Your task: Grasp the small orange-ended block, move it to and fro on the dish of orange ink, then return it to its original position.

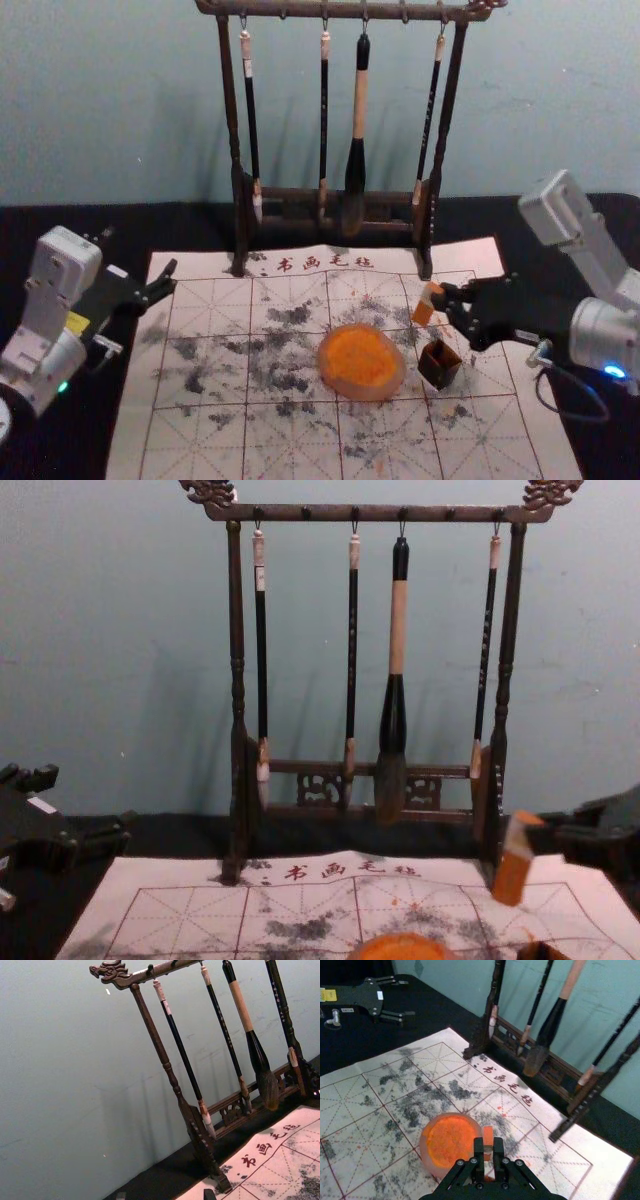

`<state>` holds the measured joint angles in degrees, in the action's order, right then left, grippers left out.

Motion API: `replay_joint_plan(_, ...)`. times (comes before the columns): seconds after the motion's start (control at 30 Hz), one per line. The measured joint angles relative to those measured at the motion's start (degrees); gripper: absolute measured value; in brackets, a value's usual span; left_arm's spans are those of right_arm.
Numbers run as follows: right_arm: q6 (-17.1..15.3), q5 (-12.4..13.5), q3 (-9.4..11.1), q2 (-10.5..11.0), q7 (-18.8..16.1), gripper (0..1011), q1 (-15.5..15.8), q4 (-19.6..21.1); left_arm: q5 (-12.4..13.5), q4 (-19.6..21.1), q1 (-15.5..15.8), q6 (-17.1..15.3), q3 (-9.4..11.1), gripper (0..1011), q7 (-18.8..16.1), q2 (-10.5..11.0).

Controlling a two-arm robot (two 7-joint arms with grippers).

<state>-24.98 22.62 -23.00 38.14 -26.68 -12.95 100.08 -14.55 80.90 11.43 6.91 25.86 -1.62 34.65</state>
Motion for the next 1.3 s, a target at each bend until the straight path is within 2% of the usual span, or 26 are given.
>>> replay_joint_plan(0.27,-0.99,2.05,2.85,3.54,1.05,57,4.1,4.06,0.0,0.0,0.0,0.0,0.0,1001,0.0,0.0)
replay_joint_plan(0.47,-1.35,3.26,3.59,4.78,1.38,57,5.84,5.2,0.0,0.0,0.0,0.0,0.0,1002,0.0,0.0)
replay_joint_plan(0.73,-1.67,3.7,3.09,5.14,1.74,57,6.23,4.82,0.0,0.0,0.0,0.0,0.0,1001,0.0,0.0)
replay_joint_plan(1.3,-2.2,3.03,0.46,4.03,1.5,57,4.21,1.04,0.0,0.0,0.0,0.0,0.0,1001,0.0,0.0)
